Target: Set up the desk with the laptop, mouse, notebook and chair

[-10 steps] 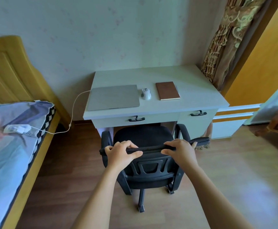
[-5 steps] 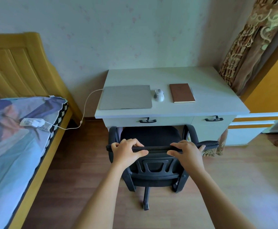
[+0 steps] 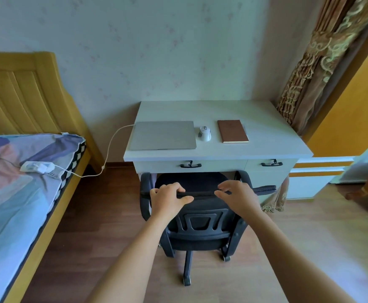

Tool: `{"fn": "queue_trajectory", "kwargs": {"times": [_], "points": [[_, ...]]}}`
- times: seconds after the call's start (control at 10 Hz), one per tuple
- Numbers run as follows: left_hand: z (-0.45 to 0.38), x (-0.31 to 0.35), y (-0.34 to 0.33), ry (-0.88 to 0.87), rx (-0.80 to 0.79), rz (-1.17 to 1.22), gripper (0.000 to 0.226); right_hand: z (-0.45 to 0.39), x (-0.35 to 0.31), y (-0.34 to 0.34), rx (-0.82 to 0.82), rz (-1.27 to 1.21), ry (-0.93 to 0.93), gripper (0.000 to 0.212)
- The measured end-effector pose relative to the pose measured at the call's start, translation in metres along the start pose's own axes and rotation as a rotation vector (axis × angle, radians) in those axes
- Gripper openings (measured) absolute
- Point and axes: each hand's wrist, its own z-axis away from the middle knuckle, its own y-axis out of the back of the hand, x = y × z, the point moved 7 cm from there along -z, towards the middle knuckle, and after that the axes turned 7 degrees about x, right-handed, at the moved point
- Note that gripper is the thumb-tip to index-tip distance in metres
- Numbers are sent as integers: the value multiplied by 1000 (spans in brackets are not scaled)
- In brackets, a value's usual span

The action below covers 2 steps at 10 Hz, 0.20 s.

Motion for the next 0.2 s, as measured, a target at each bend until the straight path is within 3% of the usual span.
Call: {"fn": "queue_trajectory", "kwargs": {"times": [0.1, 0.2], "points": [[-3, 8, 17, -18, 86, 4, 21, 3, -17, 21, 27, -27, 55, 21], [-10, 25, 44, -117, 198, -25, 20, 6, -33, 52, 185, -52, 143, 19]]}}
